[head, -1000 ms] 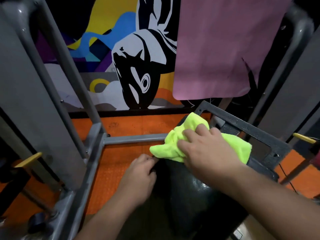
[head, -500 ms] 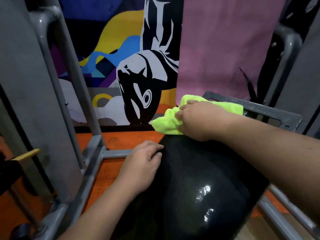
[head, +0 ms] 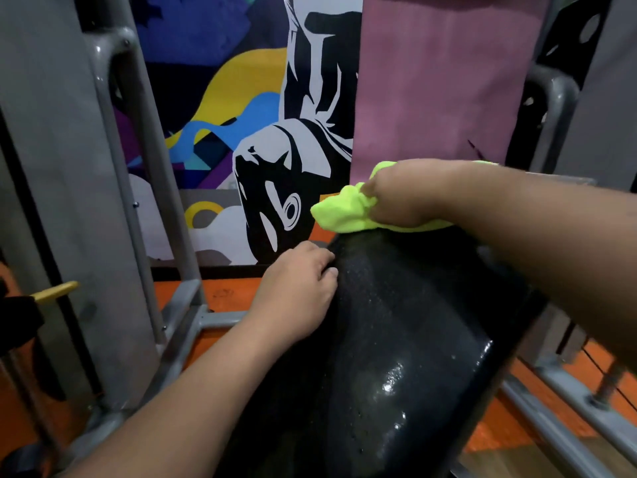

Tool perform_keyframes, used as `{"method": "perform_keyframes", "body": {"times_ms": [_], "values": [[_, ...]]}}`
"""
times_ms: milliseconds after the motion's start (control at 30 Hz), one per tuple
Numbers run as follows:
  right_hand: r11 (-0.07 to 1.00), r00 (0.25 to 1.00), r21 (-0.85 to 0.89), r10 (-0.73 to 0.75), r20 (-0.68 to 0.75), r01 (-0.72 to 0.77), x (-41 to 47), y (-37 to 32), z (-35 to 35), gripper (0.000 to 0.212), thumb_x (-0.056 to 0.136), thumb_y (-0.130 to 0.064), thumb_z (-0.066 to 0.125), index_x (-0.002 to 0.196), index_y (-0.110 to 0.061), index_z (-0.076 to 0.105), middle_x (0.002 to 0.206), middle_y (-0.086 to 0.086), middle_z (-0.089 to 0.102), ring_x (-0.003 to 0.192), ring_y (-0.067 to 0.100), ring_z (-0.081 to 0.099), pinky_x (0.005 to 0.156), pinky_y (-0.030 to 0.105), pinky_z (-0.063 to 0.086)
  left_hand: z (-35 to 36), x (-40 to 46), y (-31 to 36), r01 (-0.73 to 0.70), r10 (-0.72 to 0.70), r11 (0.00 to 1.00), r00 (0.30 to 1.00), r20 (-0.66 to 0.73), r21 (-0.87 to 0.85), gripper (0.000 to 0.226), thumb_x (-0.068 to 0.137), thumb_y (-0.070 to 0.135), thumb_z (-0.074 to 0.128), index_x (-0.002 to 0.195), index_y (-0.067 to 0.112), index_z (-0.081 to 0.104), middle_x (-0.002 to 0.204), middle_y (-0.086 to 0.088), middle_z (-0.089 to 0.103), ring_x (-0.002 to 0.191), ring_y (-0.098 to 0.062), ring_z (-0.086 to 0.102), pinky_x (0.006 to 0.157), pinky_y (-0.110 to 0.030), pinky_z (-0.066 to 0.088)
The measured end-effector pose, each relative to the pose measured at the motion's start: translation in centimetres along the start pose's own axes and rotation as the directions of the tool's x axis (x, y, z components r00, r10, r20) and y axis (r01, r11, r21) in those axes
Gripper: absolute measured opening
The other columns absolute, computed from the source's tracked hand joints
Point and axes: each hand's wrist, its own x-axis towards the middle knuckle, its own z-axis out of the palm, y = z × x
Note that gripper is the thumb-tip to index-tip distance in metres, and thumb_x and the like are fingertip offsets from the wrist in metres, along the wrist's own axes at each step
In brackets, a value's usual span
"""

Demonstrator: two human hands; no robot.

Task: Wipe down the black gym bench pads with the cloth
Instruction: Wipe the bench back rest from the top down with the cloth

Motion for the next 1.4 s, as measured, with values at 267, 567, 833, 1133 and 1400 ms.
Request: {"method": "perform_keyframes", "body": {"times_ms": [267, 567, 833, 1133, 1400], "values": [[0.992, 0.997, 0.106, 0.069, 0.034, -0.072, -1.4, 0.3, 0.8, 0.088, 0.075, -0.079, 0.014, 0.133, -0.024, 0.052, 0.138, 0.008, 0.052, 0.129, 0.033, 0.046, 0.107, 0.056, 0.036, -1.4, -1.9, -0.3, 0.039, -0.04, 0.994, 0.999, -0.009, -0.101, 0.028, 0.095, 0.027, 0.054, 0.12, 0.023, 0.067, 0.119, 0.01, 0.063, 0.112, -0.008, 0.055, 0.098, -0.028, 0.042], [0.992, 0.999, 0.12, 0.045, 0.03, -0.048, -3.4, 0.4, 1.6, 0.08, 0.069, -0.064, 0.016, 0.13, -0.029, 0.053, 0.136, 0.004, 0.052, 0.125, 0.033, 0.048, 0.104, 0.054, 0.039, -3.6, -6.9, -0.2, 0.214, -0.213, 0.977, 0.976, 0.033, -0.023, 0.028, 0.094, 0.034, 0.052, 0.117, 0.03, 0.067, 0.111, 0.011, 0.064, 0.107, -0.01, 0.057, 0.094, -0.036, 0.047], [0.998, 1.0, 0.054, -0.008, 0.011, 0.007, -2.7, -1.0, 3.6, 0.06, 0.086, -0.049, 0.028, 0.141, -0.03, 0.045, 0.148, 0.006, 0.046, 0.139, 0.032, 0.037, 0.111, 0.054, 0.033, -4.7, -10.3, 0.4, 0.208, -0.207, 0.977, 0.978, 0.031, -0.034, 0.023, 0.095, 0.037, 0.05, 0.111, 0.033, 0.067, 0.107, 0.016, 0.062, 0.103, -0.004, 0.055, 0.091, -0.033, 0.047], [0.971, 0.995, 0.232, 0.069, -0.078, -0.049, -1.4, -2.3, 3.1, 0.044, 0.095, -0.036, 0.035, 0.134, -0.024, 0.053, 0.139, 0.006, 0.054, 0.128, 0.03, 0.047, 0.106, 0.049, 0.039, -5.3, -11.5, -1.6, 0.171, -0.171, 0.984, 0.985, 0.011, -0.057, 0.025, 0.095, 0.038, 0.051, 0.112, 0.031, 0.067, 0.105, 0.022, 0.061, 0.1, 0.004, 0.055, 0.091, -0.025, 0.046], [0.991, 0.999, 0.132, 0.024, -0.029, -0.02, 0.1, -2.3, 2.6, 0.076, 0.072, -0.055, 0.019, 0.137, -0.031, 0.05, 0.142, 0.008, 0.05, 0.129, 0.033, 0.046, 0.105, 0.055, 0.039, -3.9, -11.1, -2.9, 0.222, -0.221, 0.974, 0.974, 0.042, -0.035, 0.028, 0.098, 0.031, 0.049, 0.121, 0.029, 0.065, 0.118, 0.015, 0.062, 0.11, -0.004, 0.054, 0.092, -0.022, 0.04]]}}
